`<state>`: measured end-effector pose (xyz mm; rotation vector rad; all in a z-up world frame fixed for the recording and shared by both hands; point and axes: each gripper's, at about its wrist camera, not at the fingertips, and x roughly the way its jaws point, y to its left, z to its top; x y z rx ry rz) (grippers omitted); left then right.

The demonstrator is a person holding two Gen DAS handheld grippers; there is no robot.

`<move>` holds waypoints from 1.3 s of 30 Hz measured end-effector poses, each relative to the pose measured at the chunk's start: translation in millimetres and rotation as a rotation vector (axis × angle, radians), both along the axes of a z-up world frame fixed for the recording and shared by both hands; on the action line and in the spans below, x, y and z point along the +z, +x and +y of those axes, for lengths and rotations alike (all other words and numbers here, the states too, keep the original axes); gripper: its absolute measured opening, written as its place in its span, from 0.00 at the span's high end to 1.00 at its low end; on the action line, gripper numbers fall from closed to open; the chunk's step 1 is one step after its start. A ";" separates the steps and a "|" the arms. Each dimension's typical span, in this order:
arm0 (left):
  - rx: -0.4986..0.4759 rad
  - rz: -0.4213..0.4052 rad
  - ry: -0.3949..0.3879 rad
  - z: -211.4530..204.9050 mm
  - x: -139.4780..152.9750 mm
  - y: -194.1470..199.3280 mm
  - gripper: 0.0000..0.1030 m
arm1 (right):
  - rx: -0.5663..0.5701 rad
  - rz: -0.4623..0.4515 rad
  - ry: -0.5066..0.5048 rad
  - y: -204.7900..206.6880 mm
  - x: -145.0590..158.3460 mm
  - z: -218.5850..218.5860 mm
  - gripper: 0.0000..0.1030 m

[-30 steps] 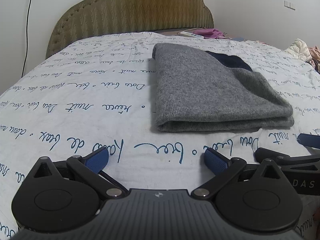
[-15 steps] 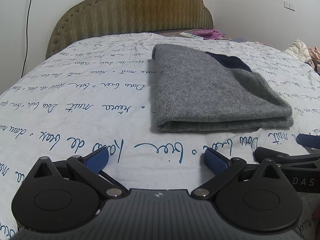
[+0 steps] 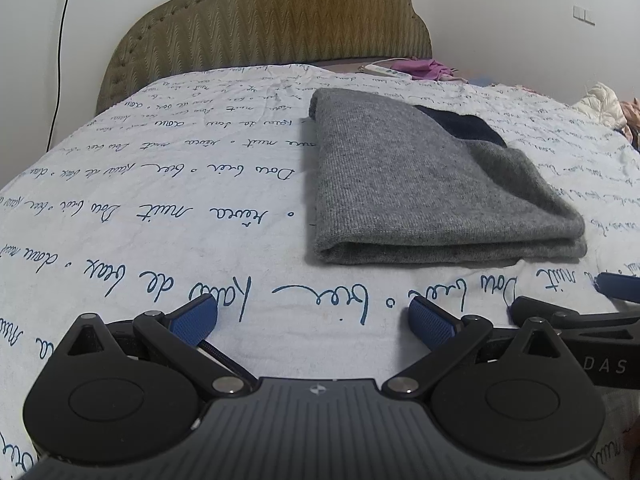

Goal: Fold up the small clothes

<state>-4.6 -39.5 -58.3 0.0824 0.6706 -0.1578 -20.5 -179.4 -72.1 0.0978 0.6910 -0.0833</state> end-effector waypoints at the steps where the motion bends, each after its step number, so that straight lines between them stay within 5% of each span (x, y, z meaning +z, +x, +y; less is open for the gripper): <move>1: 0.002 0.000 -0.004 0.6 0.8 -0.9 0.00 | -0.011 -0.005 0.000 -1.8 0.7 -0.1 0.00; 39: 0.011 0.038 -0.004 7.7 17.9 -14.1 0.00 | -0.019 -0.029 -0.031 -27.3 27.9 4.4 0.00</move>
